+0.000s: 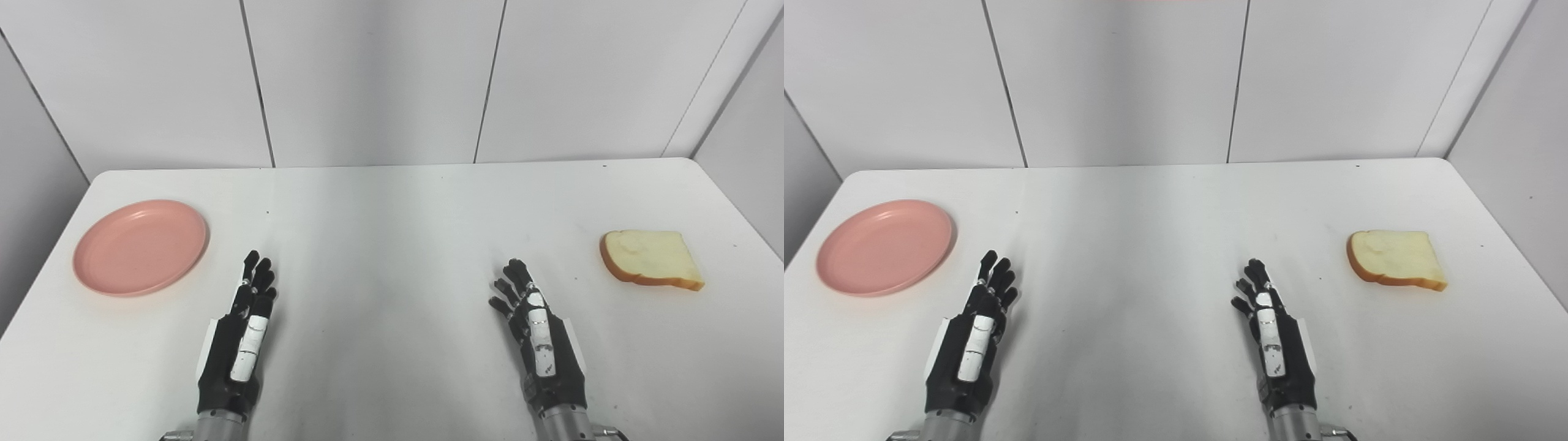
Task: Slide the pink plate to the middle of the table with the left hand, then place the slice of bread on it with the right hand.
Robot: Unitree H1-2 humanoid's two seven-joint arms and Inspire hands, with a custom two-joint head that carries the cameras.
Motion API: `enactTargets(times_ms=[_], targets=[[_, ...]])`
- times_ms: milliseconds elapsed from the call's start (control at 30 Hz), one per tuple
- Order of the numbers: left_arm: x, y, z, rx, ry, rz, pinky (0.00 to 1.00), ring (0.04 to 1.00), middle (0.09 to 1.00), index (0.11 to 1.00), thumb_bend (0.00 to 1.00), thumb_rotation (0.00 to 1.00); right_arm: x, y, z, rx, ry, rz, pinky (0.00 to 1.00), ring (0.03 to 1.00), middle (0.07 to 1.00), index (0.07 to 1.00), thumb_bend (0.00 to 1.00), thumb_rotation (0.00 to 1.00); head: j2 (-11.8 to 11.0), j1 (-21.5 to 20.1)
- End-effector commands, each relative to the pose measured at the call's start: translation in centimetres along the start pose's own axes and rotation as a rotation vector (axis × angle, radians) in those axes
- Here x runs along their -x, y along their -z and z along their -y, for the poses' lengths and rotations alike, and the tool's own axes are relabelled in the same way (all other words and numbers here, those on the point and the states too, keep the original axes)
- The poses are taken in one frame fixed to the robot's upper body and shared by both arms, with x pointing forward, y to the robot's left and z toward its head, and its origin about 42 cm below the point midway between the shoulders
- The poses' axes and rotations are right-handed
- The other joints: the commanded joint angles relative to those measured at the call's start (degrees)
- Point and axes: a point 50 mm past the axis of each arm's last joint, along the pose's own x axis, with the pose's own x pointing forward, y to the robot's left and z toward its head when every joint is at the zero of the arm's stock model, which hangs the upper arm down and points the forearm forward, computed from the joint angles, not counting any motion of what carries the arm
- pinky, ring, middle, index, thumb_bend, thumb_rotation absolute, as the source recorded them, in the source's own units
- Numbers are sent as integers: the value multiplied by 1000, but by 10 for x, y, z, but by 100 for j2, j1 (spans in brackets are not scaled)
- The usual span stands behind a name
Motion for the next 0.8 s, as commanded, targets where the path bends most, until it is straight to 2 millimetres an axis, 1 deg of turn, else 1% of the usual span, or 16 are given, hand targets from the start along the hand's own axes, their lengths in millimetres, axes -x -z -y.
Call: enactTargets(times_ms=[0,133,433,467,533,767], targets=[[-4,-12,7,51,-11,41,1000,1000,1000,1000,894,795,12,13,6,15,-11,-29,871,909,940,930,834,972,-7,3],[-2,-9,10,117,-34,20,1000,1000,1000,1000,902,799,12,12,7,23,-10,-16,871,906,934,923,838,966,5,19],[-1,-8,12,112,-38,28,1000,1000,1000,1000,903,796,12,13,7,63,-12,15,880,906,931,915,850,958,-9,8],[-1,-8,12,111,-34,25,1000,1000,1000,1000,903,796,12,13,7,66,-14,18,879,906,931,914,851,958,15,24],[0,-8,13,106,-24,24,1000,1000,1000,1000,918,794,12,12,7,72,-19,23,884,909,935,919,847,960,11,31],[2,-7,17,99,6,11,1000,1000,1000,1000,905,797,11,11,7,88,-19,38,893,910,934,916,833,963,23,34]])
